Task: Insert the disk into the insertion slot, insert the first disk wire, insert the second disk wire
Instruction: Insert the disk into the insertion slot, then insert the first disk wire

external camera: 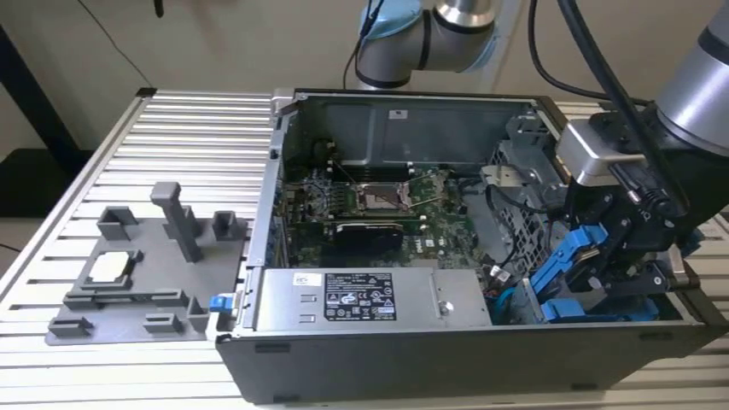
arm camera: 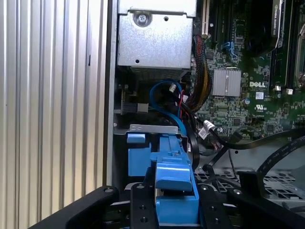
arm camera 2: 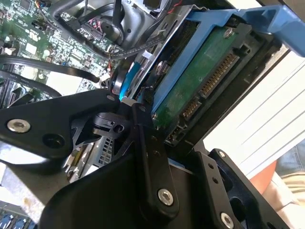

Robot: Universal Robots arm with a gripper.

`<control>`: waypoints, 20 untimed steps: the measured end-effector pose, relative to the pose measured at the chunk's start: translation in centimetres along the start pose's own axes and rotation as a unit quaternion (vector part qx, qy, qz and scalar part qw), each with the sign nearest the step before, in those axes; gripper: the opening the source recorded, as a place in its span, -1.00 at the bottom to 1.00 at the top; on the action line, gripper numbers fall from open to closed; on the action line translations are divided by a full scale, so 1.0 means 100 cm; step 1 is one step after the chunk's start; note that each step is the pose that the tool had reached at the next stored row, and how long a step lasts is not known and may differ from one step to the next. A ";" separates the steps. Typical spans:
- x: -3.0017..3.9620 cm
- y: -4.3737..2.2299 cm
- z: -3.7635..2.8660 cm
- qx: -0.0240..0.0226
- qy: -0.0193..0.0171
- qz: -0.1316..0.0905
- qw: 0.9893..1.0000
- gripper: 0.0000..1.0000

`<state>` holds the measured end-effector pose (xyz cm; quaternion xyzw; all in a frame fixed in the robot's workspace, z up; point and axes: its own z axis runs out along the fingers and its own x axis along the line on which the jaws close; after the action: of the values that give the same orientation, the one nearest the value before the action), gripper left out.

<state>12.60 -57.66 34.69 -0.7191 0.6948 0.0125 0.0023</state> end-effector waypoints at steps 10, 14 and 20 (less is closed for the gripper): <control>0.0000 0.0000 0.0006 0.000 0.000 0.000 1.000 -0.07; 0.0000 0.0000 0.0005 0.000 0.000 0.000 1.000 -0.07; -0.0003 0.0002 -0.0143 0.000 0.000 0.000 1.000 -0.07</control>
<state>12.61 -57.66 36.11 -0.7191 0.6948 0.0126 0.0019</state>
